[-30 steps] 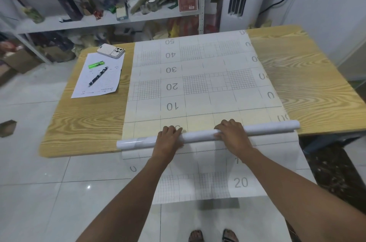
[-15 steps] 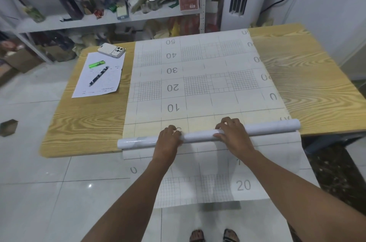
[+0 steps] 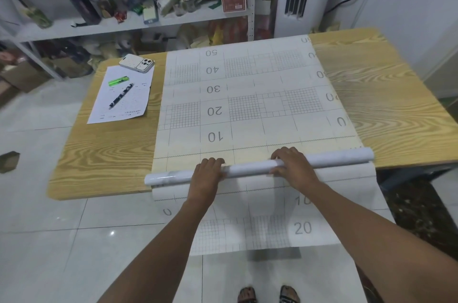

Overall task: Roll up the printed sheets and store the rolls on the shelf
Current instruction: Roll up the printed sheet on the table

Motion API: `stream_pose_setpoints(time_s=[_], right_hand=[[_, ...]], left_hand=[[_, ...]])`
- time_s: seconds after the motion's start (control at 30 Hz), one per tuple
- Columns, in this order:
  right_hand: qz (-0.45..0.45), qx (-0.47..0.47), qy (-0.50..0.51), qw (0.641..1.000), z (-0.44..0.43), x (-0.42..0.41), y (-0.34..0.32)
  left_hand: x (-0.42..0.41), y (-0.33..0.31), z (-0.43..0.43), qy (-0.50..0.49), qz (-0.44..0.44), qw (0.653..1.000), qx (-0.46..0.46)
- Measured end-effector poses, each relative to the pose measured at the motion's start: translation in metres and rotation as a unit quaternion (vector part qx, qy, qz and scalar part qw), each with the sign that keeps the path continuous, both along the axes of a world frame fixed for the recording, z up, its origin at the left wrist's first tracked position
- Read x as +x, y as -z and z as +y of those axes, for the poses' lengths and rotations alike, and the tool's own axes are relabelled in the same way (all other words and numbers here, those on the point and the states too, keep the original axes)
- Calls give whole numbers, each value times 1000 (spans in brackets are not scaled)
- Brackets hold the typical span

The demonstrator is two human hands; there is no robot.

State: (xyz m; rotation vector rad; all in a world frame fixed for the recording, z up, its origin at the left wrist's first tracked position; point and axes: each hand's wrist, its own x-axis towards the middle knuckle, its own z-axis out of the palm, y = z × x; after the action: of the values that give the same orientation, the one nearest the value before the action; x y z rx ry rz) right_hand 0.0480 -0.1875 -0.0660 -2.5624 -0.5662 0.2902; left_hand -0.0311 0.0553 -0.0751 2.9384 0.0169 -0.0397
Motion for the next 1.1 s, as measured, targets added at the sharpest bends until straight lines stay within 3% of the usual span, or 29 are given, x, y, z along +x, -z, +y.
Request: stream_pose_setpoints(time_s=[0.27, 0.37, 0.6, 0.93, 1.1], right_hand=[[-23, -45, -9, 999, 2, 1, 2], [-40, -75, -10, 996, 3, -1, 0], [-45, -108, -25, 993, 1, -6, 0], [-85, -87, -34, 992, -5, -16, -1], [-94, -73, -25, 993, -4, -15, -1]], left_hand=[[-9, -4, 6, -5, -9, 992, -123], [-8, -4, 6, 21, -13, 994, -102], [-10, -4, 6, 38, -61, 996, 47], [-11, -5, 9, 56, -28, 995, 83], [-11, -1, 11, 54, -18, 997, 52]])
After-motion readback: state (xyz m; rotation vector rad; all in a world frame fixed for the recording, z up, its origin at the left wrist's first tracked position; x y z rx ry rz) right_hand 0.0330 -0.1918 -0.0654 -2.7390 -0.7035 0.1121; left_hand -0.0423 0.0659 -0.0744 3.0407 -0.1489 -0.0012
